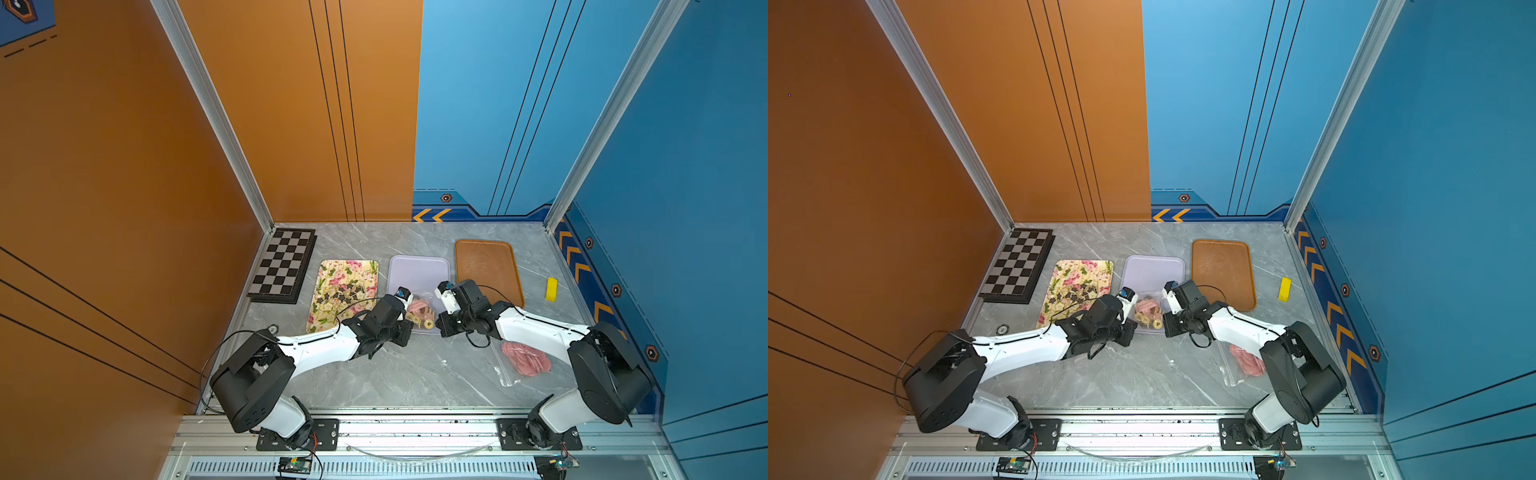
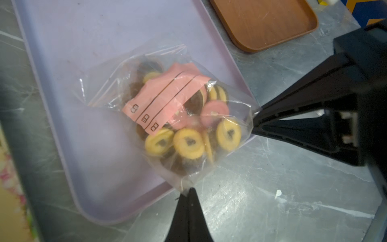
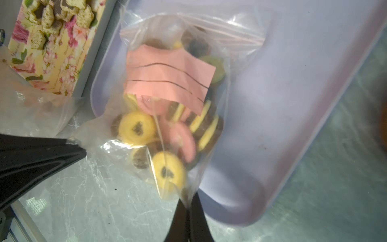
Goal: Pour cookies out of the ziploc bag
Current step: 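Move the tray at the center of the board, then pour the cookies out of the ziploc bag onto the tray.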
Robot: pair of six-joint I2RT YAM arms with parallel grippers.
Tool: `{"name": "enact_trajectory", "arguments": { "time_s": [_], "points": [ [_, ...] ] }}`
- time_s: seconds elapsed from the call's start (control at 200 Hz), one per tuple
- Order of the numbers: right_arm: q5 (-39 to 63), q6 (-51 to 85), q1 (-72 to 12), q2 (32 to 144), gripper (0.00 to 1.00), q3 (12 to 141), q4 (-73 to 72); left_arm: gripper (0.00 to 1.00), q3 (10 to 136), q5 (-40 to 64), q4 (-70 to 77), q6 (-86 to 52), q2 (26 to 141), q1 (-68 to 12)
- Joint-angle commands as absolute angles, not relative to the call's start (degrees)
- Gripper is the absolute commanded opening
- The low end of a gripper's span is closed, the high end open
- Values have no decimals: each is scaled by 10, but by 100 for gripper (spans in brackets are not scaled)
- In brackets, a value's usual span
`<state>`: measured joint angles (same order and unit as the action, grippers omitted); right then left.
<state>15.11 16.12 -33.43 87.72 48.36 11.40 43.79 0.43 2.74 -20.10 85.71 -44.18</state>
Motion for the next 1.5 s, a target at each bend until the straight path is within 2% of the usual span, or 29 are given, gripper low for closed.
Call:
{"name": "enact_trajectory", "arguments": {
  "time_s": [0.0,0.33,0.746,1.161,1.497],
  "points": [
    [135,134,-331,875,0,537,150,0,476,13,-9,-171,861,-407],
    [146,94,-310,897,0,620,168,0,568,42,-48,-130,895,-364],
    [162,73,-298,907,0,668,173,0,623,54,-48,-129,911,-354],
    [216,95,-273,918,0,658,117,0,652,95,-63,-159,889,-320],
    [235,101,-268,933,0,666,86,0,682,88,-88,-155,898,-312]
  ]
}}
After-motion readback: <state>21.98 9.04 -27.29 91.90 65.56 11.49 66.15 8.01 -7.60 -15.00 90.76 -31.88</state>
